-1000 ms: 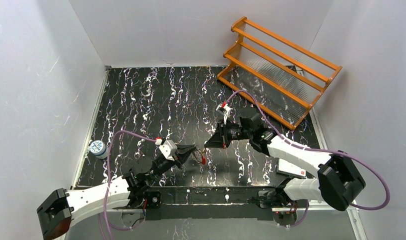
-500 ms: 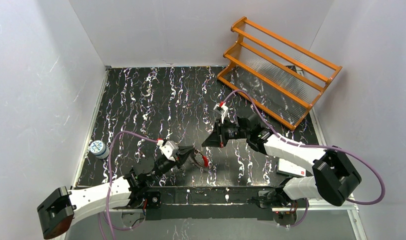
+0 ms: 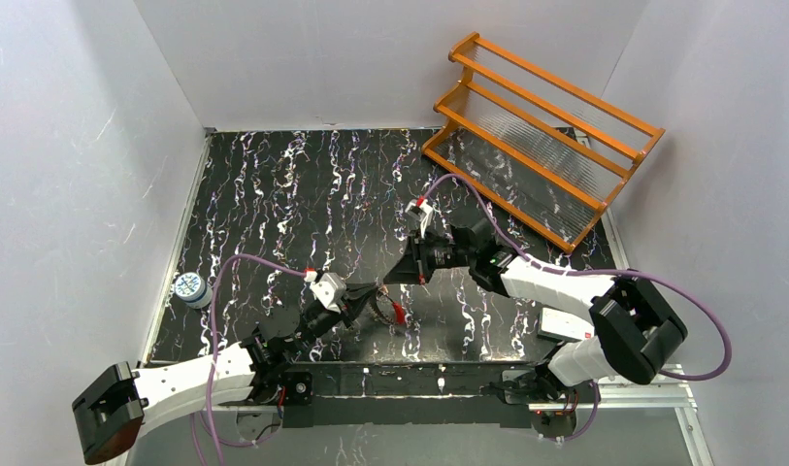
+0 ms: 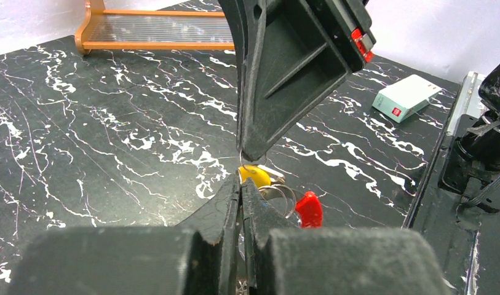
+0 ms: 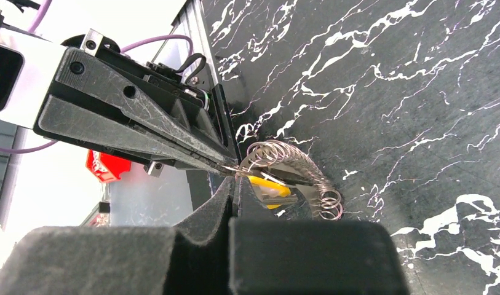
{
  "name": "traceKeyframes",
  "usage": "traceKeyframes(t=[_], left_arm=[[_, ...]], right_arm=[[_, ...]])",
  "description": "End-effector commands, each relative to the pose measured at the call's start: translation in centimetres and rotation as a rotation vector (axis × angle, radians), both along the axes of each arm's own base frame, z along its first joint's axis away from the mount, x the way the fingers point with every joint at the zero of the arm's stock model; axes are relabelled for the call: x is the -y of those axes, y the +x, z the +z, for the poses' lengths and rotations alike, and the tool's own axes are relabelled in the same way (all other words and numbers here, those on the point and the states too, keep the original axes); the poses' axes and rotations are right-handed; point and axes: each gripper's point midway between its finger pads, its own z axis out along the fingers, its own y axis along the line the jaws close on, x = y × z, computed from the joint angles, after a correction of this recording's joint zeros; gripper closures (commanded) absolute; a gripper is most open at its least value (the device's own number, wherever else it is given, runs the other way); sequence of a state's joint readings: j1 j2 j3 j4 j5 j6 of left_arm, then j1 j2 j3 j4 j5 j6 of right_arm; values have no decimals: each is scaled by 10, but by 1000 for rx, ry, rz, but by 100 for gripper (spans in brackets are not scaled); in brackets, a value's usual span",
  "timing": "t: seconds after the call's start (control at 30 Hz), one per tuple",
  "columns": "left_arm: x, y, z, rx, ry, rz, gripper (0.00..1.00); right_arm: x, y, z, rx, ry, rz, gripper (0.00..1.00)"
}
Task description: Put the keys on the keyring
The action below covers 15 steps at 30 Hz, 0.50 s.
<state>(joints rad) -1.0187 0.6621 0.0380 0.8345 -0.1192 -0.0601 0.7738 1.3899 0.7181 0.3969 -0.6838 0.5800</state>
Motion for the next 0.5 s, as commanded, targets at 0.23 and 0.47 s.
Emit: traceKeyframes(t=[0.23, 0.47], left_arm=[[-1, 0, 8, 14, -40, 11, 100], [0, 0, 8, 7, -43, 5, 100]], right_arm=[[-17, 5, 26, 76, 72, 5, 99], [-15, 10, 21, 83, 51, -26, 99]])
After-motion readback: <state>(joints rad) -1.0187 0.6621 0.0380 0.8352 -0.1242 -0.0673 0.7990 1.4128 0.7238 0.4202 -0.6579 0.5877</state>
